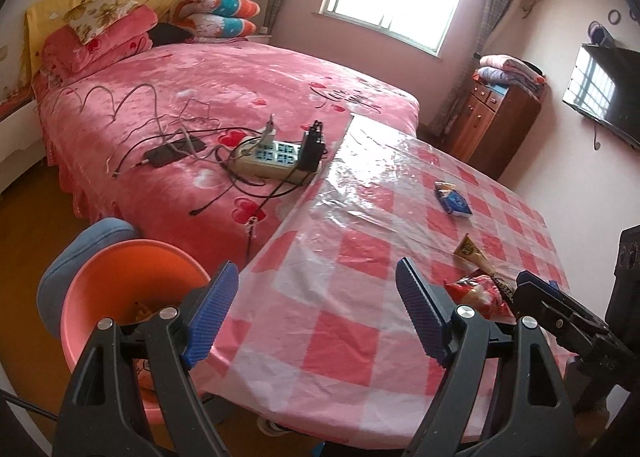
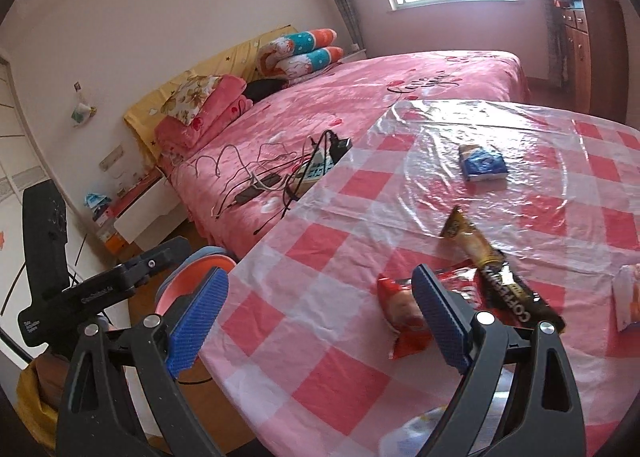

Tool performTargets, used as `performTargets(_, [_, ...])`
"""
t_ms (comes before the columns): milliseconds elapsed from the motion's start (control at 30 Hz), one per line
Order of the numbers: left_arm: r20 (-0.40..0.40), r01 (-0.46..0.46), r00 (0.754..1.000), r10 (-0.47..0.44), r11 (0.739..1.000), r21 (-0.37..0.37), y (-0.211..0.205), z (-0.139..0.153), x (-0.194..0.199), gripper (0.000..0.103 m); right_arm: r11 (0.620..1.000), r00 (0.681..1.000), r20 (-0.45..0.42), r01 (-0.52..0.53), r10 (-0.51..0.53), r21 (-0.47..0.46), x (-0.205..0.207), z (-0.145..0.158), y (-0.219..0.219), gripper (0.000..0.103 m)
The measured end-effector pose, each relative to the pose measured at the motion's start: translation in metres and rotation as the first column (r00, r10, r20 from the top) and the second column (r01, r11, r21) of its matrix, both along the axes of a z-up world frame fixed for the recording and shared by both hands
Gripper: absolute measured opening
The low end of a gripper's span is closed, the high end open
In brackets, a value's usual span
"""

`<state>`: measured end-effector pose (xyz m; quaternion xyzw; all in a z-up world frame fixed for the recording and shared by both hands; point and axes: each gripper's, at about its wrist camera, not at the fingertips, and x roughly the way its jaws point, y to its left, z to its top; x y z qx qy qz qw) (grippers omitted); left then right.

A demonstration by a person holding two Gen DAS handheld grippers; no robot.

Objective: Collect trash
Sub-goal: 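Move both open tools back over the remaining trash on the table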

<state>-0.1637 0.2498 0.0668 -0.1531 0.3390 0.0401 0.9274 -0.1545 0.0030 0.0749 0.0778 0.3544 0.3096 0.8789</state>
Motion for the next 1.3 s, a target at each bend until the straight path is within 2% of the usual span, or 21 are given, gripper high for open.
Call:
performTargets(667, [-0.026,0.101,0.995,-0.1,0.994,0.033,-0.062,0.004,0.022,0.082,0.993,0.994,-0.012,0.109,-0.108,0.044,0.011,0.003,-0.063,0.092])
performTargets(1300, [-0.035,0.202,0.979,-0.2,0.978,0.046,-0.117,0.008,0.05,0.082,0.967,0.97,-0.062,0.24,-0.235,0.083,0.029,-0.002,-0.129,0.092])
